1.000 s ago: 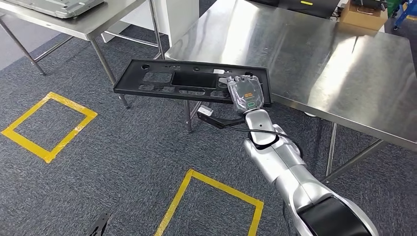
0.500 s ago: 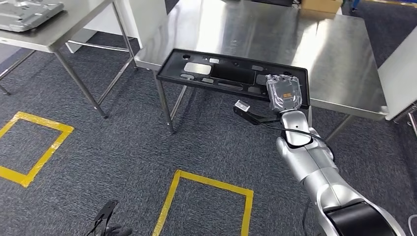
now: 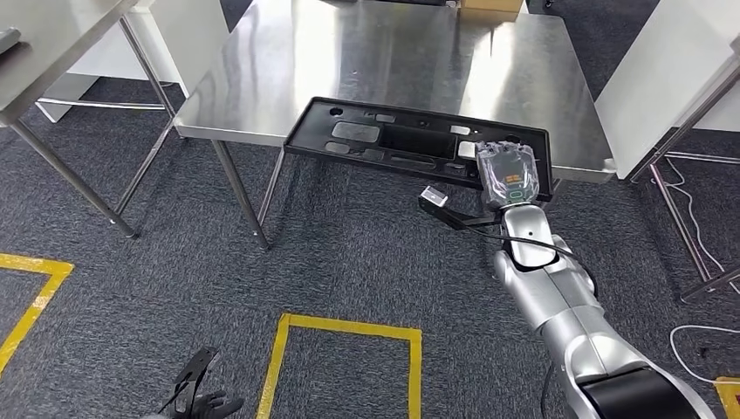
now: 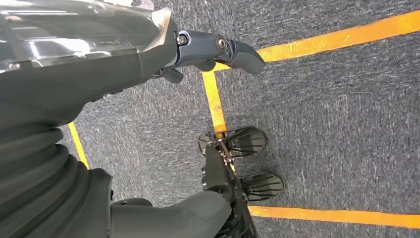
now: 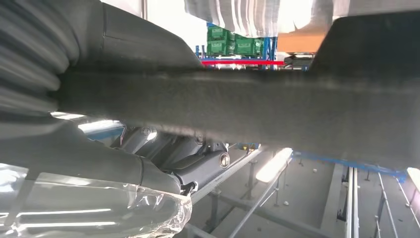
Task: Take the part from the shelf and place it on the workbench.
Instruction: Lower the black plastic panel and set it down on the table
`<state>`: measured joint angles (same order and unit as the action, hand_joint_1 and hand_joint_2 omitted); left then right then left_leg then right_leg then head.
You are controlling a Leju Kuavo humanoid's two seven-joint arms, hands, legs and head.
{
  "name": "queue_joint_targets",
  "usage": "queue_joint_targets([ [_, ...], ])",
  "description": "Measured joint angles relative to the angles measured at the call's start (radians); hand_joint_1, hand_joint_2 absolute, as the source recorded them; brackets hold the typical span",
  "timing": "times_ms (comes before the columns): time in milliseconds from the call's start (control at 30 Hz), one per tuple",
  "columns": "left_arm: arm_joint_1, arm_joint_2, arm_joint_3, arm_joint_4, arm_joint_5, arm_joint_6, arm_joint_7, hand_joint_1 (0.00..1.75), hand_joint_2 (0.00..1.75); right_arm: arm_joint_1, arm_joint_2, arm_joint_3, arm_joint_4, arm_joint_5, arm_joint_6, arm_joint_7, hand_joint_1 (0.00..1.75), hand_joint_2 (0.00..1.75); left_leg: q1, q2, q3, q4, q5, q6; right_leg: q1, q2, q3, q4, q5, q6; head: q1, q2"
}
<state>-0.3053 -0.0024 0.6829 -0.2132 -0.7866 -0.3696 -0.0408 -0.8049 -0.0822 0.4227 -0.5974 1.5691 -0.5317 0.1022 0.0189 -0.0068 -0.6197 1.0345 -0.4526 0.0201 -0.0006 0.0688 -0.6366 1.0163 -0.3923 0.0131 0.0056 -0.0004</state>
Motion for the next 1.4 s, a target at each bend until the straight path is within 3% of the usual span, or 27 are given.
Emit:
queue_joint_targets([
  [100,-0.004,-0.005,0.000,0.000,0.000,-0.001,0.004,0.00,1.75,-0.001,-0.007,-0.004,-0.001,0.000,-0.004,-0.002,1.75,1.75,0.001,0.004,0.014,-0.007,0.005,0.019,0.003,-0.022,-0.016,0.035,-0.013,0.013,0.003,0.000],
  [167,-0.006,-0.006,0.000,0.000,0.000,-0.001,0.005,0.00,1.75,-0.002,-0.009,-0.006,-0.001,0.000,-0.010,-0.005,1.75,1.75,0.001,0.005,0.021,-0.008,0.004,0.027,0.000,-0.047,-0.070,0.136,-0.056,0.017,0.005,0.000],
  [233,-0.006,-0.006,0.000,0.000,0.000,-0.001,0.007,0.00,1.75,0.001,-0.010,-0.007,-0.001,0.000,-0.014,-0.006,1.75,1.75,0.001,0.006,0.024,-0.008,-0.001,0.029,-0.004,-0.054,-0.143,0.261,-0.094,0.021,0.006,0.000],
  [267,-0.006,-0.007,0.000,0.000,0.000,-0.001,0.007,0.00,1.75,0.002,-0.011,-0.008,-0.001,0.000,-0.015,-0.007,1.75,1.75,0.002,0.007,0.027,-0.007,-0.005,0.028,-0.007,-0.055,-0.165,0.288,-0.097,0.024,0.006,0.000],
  [300,-0.006,-0.008,0.000,0.000,-0.001,-0.001,0.008,0.00,1.75,0.003,-0.012,-0.008,-0.001,0.000,-0.015,-0.007,1.75,1.75,0.004,0.007,0.032,-0.007,-0.010,0.025,-0.011,-0.056,-0.166,0.274,-0.084,0.029,0.006,0.000],
  [367,-0.006,-0.009,-0.001,0.000,-0.001,-0.001,0.008,0.00,1.75,0.003,-0.012,-0.008,-0.001,0.000,-0.016,-0.008,1.75,1.75,0.008,0.007,0.047,-0.007,-0.024,0.015,-0.019,-0.066,-0.115,0.144,-0.019,0.044,0.007,0.000],
  [400,-0.007,-0.010,-0.001,0.000,-0.002,-0.001,0.008,0.00,1.75,0.002,-0.012,-0.008,0.000,0.000,-0.019,-0.007,1.75,1.75,0.009,0.008,0.054,-0.007,-0.032,0.008,-0.018,-0.074,-0.087,0.073,0.007,0.046,0.008,0.000],
  [433,-0.007,-0.010,-0.001,0.000,-0.003,-0.001,0.008,0.00,1.75,0.001,-0.012,-0.008,0.000,0.000,-0.021,-0.007,1.75,1.75,0.009,0.009,0.060,-0.008,-0.038,0.001,-0.015,-0.080,-0.064,0.022,0.019,0.042,0.009,0.000],
  [500,-0.008,-0.010,-0.002,0.000,-0.005,-0.001,0.010,0.00,1.75,-0.002,-0.013,-0.008,0.002,0.000,-0.026,-0.006,1.75,1.75,0.005,0.012,0.069,-0.012,-0.046,-0.012,-0.007,-0.083,-0.047,-0.008,0.017,0.019,0.009,0.000],
  [600,-0.011,-0.010,-0.005,0.000,-0.008,-0.001,0.013,0.00,1.75,-0.004,-0.015,-0.008,0.000,0.000,-0.027,-0.006,1.75,1.75,0.010,0.016,0.064,0.024,-0.043,-0.024,-0.014,-0.073,-0.016,-0.016,0.013,-0.012,0.005,0.000],
  [667,-0.013,-0.010,-0.008,0.000,-0.009,-0.002,0.015,0.00,1.75,-0.006,-0.015,-0.008,-0.001,0.001,-0.027,-0.006,1.75,1.75,0.013,0.013,-0.006,0.140,-0.056,-0.029,-0.013,-0.068,0.010,-0.023,0.000,-0.032,0.004,0.000],
  [733,-0.012,-0.010,-0.011,0.000,-0.010,-0.002,0.018,0.00,1.75,-0.005,-0.014,-0.008,-0.001,0.001,-0.028,-0.006,1.75,1.75,0.012,0.009,-0.099,0.266,-0.108,-0.034,-0.009,-0.060,0.029,-0.024,-0.016,-0.045,0.002,0.000],
  [767,-0.012,-0.010,-0.011,0.000,-0.010,-0.002,0.020,0.00,1.75,-0.004,-0.014,-0.008,-0.001,0.000,-0.028,-0.006,1.75,1.75,0.011,0.008,-0.133,0.293,-0.133,-0.035,-0.007,-0.055,0.039,-0.024,-0.025,-0.047,0.003,0.000],
  [800,-0.012,-0.010,-0.011,0.000,-0.010,-0.002,0.020,0.00,1.75,-0.002,-0.014,-0.008,-0.001,0.000,-0.028,-0.006,1.75,1.75,0.010,0.008,-0.151,0.287,-0.139,-0.033,-0.004,-0.051,0.051,-0.024,-0.035,-0.047,0.002,0.000],
  [833,-0.012,-0.010,-0.011,0.000,-0.011,-0.001,0.021,0.00,1.75,-0.001,-0.014,-0.008,-0.001,0.001,-0.028,-0.006,1.75,1.75,0.009,0.008,-0.154,0.250,-0.118,-0.027,-0.001,-0.047,0.065,-0.024,-0.045,-0.047,0.002,0.000],
  [867,-0.012,-0.009,-0.012,0.000,-0.011,-0.001,0.021,0.00,1.75,0.000,-0.014,-0.008,-0.001,0.001,-0.028,-0.006,1.75,1.75,0.004,0.008,-0.143,0.189,-0.073,-0.016,0.002,-0.044,0.080,-0.024,-0.056,-0.047,0.002,0.000],
  [900,-0.012,-0.007,-0.013,0.000,-0.011,-0.001,0.021,0.00,1.75,0.001,-0.014,-0.008,0.000,0.001,-0.028,-0.006,1.75,1.75,-0.004,0.006,-0.128,0.117,-0.007,0.001,0.004,-0.042,0.092,-0.025,-0.067,-0.046,0.003,0.000],
  [967,-0.012,0.000,-0.014,0.000,-0.011,-0.001,0.022,0.00,1.75,0.005,-0.013,-0.008,0.002,0.001,-0.030,-0.006,1.75,1.75,-0.025,-0.008,-0.100,-0.001,0.089,0.029,0.011,-0.035,0.108,-0.028,-0.088,-0.040,0.004,0.000],
  [1000,-0.012,0.003,-0.015,0.000,-0.011,0.000,0.022,0.00,1.75,0.007,-0.012,-0.008,0.002,0.000,-0.032,-0.006,1.75,1.75,-0.031,-0.015,-0.090,-0.033,0.110,0.037,0.015,-0.031,0.114,-0.026,-0.093,-0.035,0.005,0.000],
  [1100,-0.016,0.003,-0.017,-0.001,-0.011,0.002,0.022,0.00,1.75,0.001,-0.013,-0.008,0.001,0.000,-0.034,-0.005,1.75,1.75,-0.028,-0.017,-0.051,-0.057,0.106,0.041,0.024,-0.033,0.115,0.007,-0.097,-0.019,0.004,0.000],
  [1167,-0.019,0.000,-0.018,-0.001,-0.011,0.002,0.022,0.00,1.75,-0.001,-0.016,-0.008,0.001,0.000,-0.034,-0.005,1.75,1.75,-0.023,-0.014,-0.027,-0.060,0.095,0.045,0.020,-0.045,0.051,0.108,-0.104,-0.010,0.003,0.000],
  [1233,-0.020,-0.002,-0.018,-0.001,-0.011,0.002,0.023,0.00,1.75,0.004,-0.017,-0.008,0.002,0.000,-0.034,-0.003,1.75,1.75,-0.019,-0.014,-0.008,-0.060,0.075,0.045,0.011,-0.051,-0.039,0.226,-0.143,-0.005,0.003,0.000],
  [1267,-0.019,-0.004,-0.018,0.000,-0.011,0.002,0.023,0.00,1.75,0.008,-0.018,-0.008,0.003,0.000,-0.034,-0.002,1.75,1.75,-0.016,-0.014,0.003,-0.060,0.063,0.042,0.004,-0.053,-0.073,0.254,-0.169,0.000,0.002,0.000],
  [1300,-0.018,-0.006,-0.018,0.000,-0.011,0.003,0.024,0.00,1.75,0.013,-0.020,-0.008,0.003,0.000,-0.034,0.000,1.75,1.75,-0.012,-0.015,0.016,-0.060,0.051,0.038,-0.002,-0.054,-0.092,0.251,-0.186,0.007,0.003,0.000],
  [1333,-0.017,-0.008,-0.018,0.000,-0.011,0.004,0.024,0.00,1.75,0.018,-0.022,-0.008,0.004,0.000,-0.034,0.001,1.75,1.75,-0.008,-0.017,0.031,-0.060,0.038,0.034,-0.009,-0.056,-0.096,0.218,-0.184,0.019,0.003,0.000],
  [1367,-0.017,-0.009,-0.018,0.000,-0.012,0.005,0.025,0.00,1.75,0.023,-0.024,-0.008,0.004,0.000,-0.034,0.002,1.75,1.75,-0.003,-0.018,0.047,-0.059,0.025,0.028,-0.017,-0.060,-0.087,0.158,-0.155,0.036,0.003,0.000],
  [1400,-0.016,-0.010,-0.018,0.000,-0.012,0.005,0.025,0.00,1.75,0.027,-0.026,-0.008,0.005,0.000,-0.034,0.002,1.75,1.75,-0.001,-0.019,0.061,-0.059,0.010,0.020,-0.023,-0.066,-0.073,0.083,-0.096,0.056,0.004,0.000],
])
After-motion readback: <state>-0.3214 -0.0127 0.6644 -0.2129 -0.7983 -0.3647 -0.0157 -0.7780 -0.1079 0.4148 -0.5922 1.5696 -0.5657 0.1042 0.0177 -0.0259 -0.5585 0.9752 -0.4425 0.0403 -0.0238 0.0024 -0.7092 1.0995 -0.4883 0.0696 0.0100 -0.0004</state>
